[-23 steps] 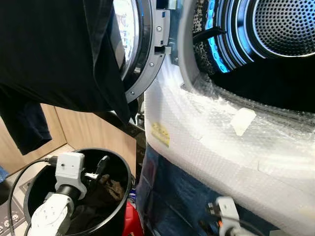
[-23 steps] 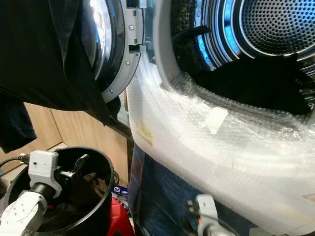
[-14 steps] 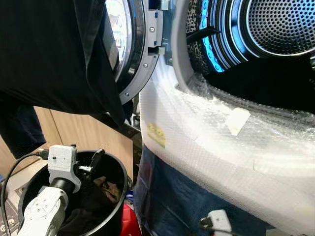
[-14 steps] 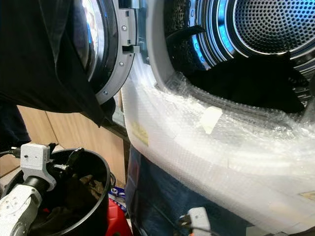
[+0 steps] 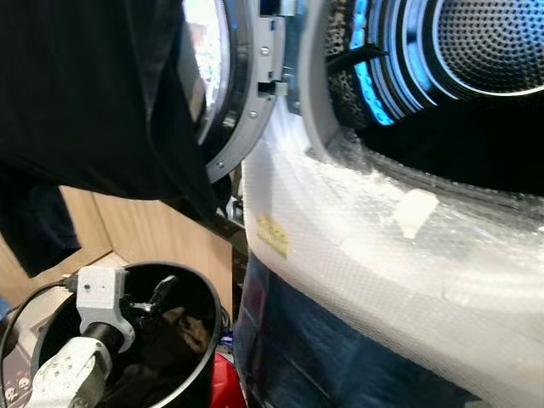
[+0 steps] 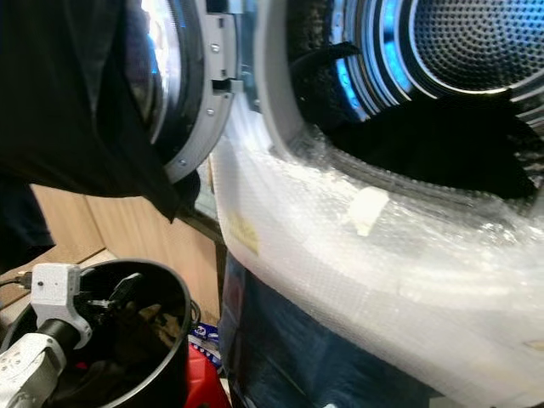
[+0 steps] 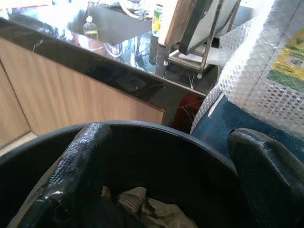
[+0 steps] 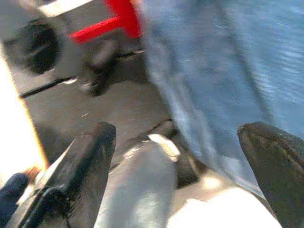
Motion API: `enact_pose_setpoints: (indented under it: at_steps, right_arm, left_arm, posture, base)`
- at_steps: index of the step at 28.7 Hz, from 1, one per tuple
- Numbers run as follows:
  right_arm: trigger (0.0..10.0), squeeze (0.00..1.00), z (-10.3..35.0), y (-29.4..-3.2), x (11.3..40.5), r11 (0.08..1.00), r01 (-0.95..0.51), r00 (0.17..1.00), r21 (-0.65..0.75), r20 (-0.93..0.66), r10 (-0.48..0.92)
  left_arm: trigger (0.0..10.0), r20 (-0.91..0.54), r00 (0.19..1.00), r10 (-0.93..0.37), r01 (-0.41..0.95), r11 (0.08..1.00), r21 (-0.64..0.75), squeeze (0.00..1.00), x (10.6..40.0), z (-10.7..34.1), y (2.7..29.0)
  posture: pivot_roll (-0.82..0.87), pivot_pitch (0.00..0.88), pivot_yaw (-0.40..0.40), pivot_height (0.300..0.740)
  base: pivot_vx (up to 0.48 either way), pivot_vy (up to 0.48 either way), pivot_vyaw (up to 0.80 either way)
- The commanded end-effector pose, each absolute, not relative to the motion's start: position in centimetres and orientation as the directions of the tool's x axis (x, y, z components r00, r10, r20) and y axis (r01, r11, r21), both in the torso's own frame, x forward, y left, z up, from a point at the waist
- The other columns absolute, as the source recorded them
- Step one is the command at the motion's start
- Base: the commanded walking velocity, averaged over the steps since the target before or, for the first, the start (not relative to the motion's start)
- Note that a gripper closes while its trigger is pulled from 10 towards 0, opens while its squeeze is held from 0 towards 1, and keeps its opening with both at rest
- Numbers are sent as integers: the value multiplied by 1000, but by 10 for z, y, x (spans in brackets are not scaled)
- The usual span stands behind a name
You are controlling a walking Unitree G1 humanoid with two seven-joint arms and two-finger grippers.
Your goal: Clothes washing
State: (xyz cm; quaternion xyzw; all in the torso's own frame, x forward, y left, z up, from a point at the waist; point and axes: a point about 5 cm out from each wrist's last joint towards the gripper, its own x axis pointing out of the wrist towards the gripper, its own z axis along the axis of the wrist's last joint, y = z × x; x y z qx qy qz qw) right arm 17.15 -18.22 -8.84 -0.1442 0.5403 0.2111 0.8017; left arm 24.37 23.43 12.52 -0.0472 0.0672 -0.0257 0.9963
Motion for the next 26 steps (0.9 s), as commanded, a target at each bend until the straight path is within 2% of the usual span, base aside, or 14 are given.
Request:
enact_pose_setpoints:
  at_steps: [1,2,4,5,7,8,9,11,12,13,21,23,26]
  right_arm:
    - [10000,886,-90,-177,172,878,-477,331,-40,-934,138]
    - [10000,1000,-91,-175,170,882,-470,324,-41,-937,129]
    - [10000,1000,-92,-174,168,884,-463,325,-58,-940,108]
    - [10000,110,-95,-173,164,887,-453,317,-88,-946,68]
    - [10000,110,-95,-173,164,887,-453,317,-88,-946,68]
    - [10000,0,-96,-173,162,886,-452,311,-98,-949,54]
    - [10000,0,-96,-173,161,884,-454,309,-110,-950,41]
    - [10000,0,-97,-172,159,885,-450,308,-119,-951,28]
    - [10000,0,-98,-170,157,885,-450,311,-124,-950,25]
    - [10000,0,-99,-170,156,895,-429,314,-123,-949,20]
    - [10000,0,-99,-169,156,900,-410,320,-147,-947,-9]
    - [10000,0,-98,-171,158,894,-421,318,-152,-948,-11]
    - [10000,0,-98,-173,159,889,-426,318,-165,-948,-24]
  left_arm:
    - [10000,-176,984,-27,2,990,-141,0,241,122,241]
    - [10000,-199,980,-32,4,990,-140,0,240,119,243]
    - [10000,-242,969,-53,18,989,-147,0,238,114,243]
    - [10000,-305,948,-92,49,988,-145,290,234,106,241]
    - [10000,-305,948,-92,49,988,-145,290,234,106,241]
    - [10000,-327,939,-105,62,988,-140,957,233,104,241]
    - [10000,-363,924,-124,74,986,-149,1000,230,100,241]
    - [10000,-398,906,-148,99,985,-140,1000,226,97,241]
    - [10000,-459,876,-149,135,989,-62,1000,222,91,244]
    - [10000,-503,853,-143,140,989,-43,1000,219,85,246]
    - [10000,-538,830,-147,132,989,-66,1000,218,86,247]
    - [10000,-608,791,-72,39,997,-67,1000,216,67,255]
    - [10000,-644,763,-48,-3,997,-78,1000,213,58,258]
  posture:
    - [233,1,2,740]
    - [235,0,3,740]
    - [236,0,3,740]
    - [244,0,3,740]
    - [244,0,3,740]
    - [244,0,3,740]
    - [244,0,3,740]
    - [247,0,6,740]
    - [252,0,7,740]
    - [252,0,8,740]
    - [252,0,8,740]
    - [234,0,19,740]
    - [241,0,17,740]
  base:
    - [0,0,0]
    - [0,0,0]
    - [0,0,0]
    - [0,0,0]
    - [0,0,0]
    - [0,0,0]
    - [0,0,0]
    - [0,0,0]
    - [0,0,0]
    - [0,0,0]
    - [0,0,0]
    - [0,0,0]
    - [0,0,0]
